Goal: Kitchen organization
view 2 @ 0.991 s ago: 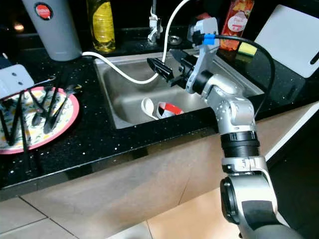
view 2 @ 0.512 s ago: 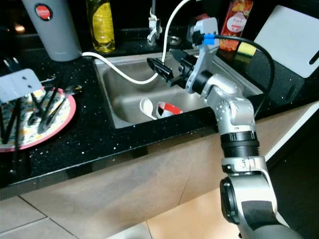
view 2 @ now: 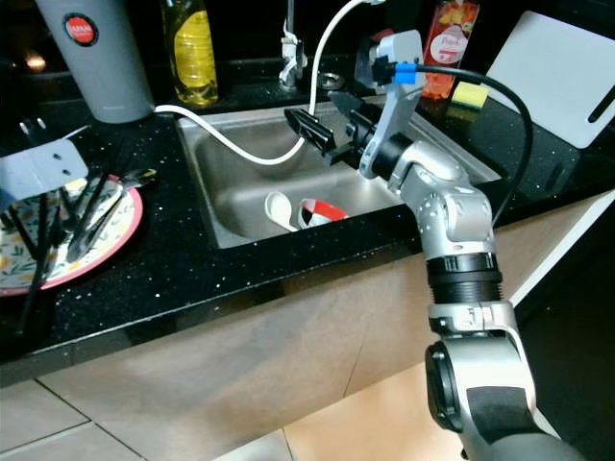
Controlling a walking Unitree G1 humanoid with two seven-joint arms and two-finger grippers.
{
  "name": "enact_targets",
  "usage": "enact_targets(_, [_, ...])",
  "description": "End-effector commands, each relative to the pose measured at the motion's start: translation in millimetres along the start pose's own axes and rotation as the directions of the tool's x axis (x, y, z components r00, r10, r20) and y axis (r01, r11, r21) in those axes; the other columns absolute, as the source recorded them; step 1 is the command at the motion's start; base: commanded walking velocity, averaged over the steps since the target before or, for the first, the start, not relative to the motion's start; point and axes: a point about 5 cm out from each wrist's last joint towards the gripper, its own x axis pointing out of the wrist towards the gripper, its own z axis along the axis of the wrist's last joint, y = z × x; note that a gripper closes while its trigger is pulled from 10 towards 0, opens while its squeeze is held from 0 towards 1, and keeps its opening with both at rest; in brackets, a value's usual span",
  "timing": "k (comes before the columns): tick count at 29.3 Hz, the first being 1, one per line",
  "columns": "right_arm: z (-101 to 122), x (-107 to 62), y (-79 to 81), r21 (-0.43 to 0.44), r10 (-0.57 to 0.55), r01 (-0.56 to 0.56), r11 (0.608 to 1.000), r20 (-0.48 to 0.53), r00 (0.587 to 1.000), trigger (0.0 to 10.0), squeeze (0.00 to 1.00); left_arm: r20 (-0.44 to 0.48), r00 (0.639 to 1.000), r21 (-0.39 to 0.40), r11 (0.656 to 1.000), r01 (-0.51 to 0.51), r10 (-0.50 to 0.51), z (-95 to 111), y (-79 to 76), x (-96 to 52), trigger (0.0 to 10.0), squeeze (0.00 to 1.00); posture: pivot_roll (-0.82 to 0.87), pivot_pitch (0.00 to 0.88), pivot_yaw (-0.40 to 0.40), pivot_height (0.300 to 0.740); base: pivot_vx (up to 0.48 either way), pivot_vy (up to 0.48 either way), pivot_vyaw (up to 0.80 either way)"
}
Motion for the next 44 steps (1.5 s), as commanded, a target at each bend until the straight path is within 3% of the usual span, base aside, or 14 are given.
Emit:
enact_targets(1, [3, -1.0, -0.2, 0.004, 0.004, -0.004, 1.0, 0.005, 1.0, 10.0, 0.0, -0.02, 0.997, 0.01, 0.997, 0.081, -0.081, -1, -22.7, 5.7, 0.0, 0.0, -0.07, 0.179, -0.054, 0.74, 0.0, 0.0, 0.0])
enact_targets(5, [3, 0.3, 0.6, 0.004, 0.008, -0.008, 1.0, 0.006, 1.0, 10.0, 0.0, 0.001, 1.0, 0.008, 1.0, 0.012, -0.012, 3, -11.1, 4.6, 0.0, 0.0, -0.07, 0.177, -0.057, 0.74, 0.0, 0.0, 0.0])
enact_targets(6, [3, 0.3, 0.6, 0.004, 0.008, -0.008, 1.0, 0.007, 1.0, 10.0, 0.0, 0.01, 0.999, 0.008, 0.999, -0.042, 0.042, 6, -2.4, 3.3, 10.0, 0.0, -0.07, 0.177, -0.059, 0.74, 0.0, 0.0, 0.0])
enact_targets(10, [3, 0.1, 0.6, 0.003, 0.008, -0.008, 1.0, 0.007, 1.0, 10.0, 0.0, 0.071, 0.977, -0.055, 0.979, -0.195, 0.199, 21, 25.1, -3.7, 10.0, 0.0, -0.07, 0.176, -0.059, 0.74, 0.0, 0.0, 0.0])
enact_targets(15, [3, 0.0, 0.7, 0.003, 0.003, -0.003, 1.0, 0.011, 1.0, 10.0, 0.0, 0.125, 0.962, -0.054, 0.97, -0.239, 0.244, 32, 31.7, -7.5, 10.0, 0.0, -0.07, 0.175, -0.056, 0.74, 0.0, 0.0, 0.0])
enact_targets(16, [4, -0.2, 0.3, 0.004, -0.004, 0.004, 1.0, 0.02, 1.0, 10.0, 0.0, 0.176, 0.942, -0.043, 0.958, -0.283, 0.286, 41, 36.2, -11.2, 10.0, 1.0, -0.07, 0.176, -0.054, 0.74, 0.0, 0.0, 0.0])
enact_targets(24, [9, -2.4, -6.1, 0.01, -0.06, 0.059, 0.998, 0.06, 0.996, 10.0, 0.0, 0.482, 0.772, -0.218, 0.91, -0.351, 0.414, 103, 51.0, -35.9, 10.0, 1.0, -0.07, 0.173, -0.055, 0.74, 0.0, 0.0, 0.0])
enact_targets(25, [10, -2.8, -7.2, 0.012, -0.069, 0.069, 0.998, 0.064, 0.996, 10.0, 0.0, 0.507, 0.741, -0.284, 0.897, -0.338, 0.44, 112, 53.3, -39.3, 10.0, 0.11, -0.07, 0.17, -0.055, 0.74, 0.0, 0.0, 0.0])
enact_targets(26, [10, -3.3, -8.3, 0.013, -0.078, 0.077, 0.997, 0.068, 0.995, 10.0, 0.0, 0.542, 0.707, -0.337, 0.888, -0.312, 0.454, 123, 53.6, -43.6, 10.0, 0.0, -0.07, 0.169, -0.054, 0.74, 0.0, 0.0, 0.0])
enact_targets(33, [17, -8.8, -14.7, -0.002, -0.153, 0.154, 0.988, 0.111, 0.982, 10.0, 0.0, 0.63, 0.639, -0.527, 0.847, -0.064, 0.44, 158, 43.4, -55.9, 10.0, 0.0, -0.08, 0.167, -0.045, 0.74, 0.0, 0.0, 0.0])
enact_targets(35, [21, -12.5, -16.5, -0.038, -0.193, 0.199, 0.979, 0.133, 0.972, 10.0, 0.0, 0.659, 0.603, -0.594, 0.803, 0.05, 0.45, 166, 40.1, -62.8, 10.0, 0.0, -0.08, 0.169, -0.044, 0.74, 0.0, 0.0, 0.0])
enact_targets(38, [33, -25.2, -17.7, -0.145, -0.311, 0.346, 0.927, 0.216, 0.925, 10.0, 0.0, 0.721, 0.504, -0.677, 0.64, 0.363, 0.476, 181, 28.7, -85.5, 10.0, 0.0, -0.08, 0.171, -0.042, 0.74, 0.0, 0.0, 0.0])
enact_targets(40, [35, -30.1, -17.8, -0.169, -0.351, 0.395, 0.903, 0.241, 0.905, 10.0, 0.0, 0.731, 0.488, -0.677, 0.594, 0.434, 0.477, 183, 24.8, -89.7, 10.0, 0.0, -0.08, 0.171, -0.043, 0.74, 0.0, 0.0, 0.0])
enact_targets(44, [41, -52.2, -28.5, -0.252, -0.51, 0.583, 0.772, 0.301, 0.806, 10.0, 0.0, 0.796, 0.412, -0.602, 0.509, 0.615, 0.444, 189, 8.4, -103.9, 10.0, 0.0, -0.08, 0.171, -0.045, 0.74, 0.0, 0.0, 0.0])
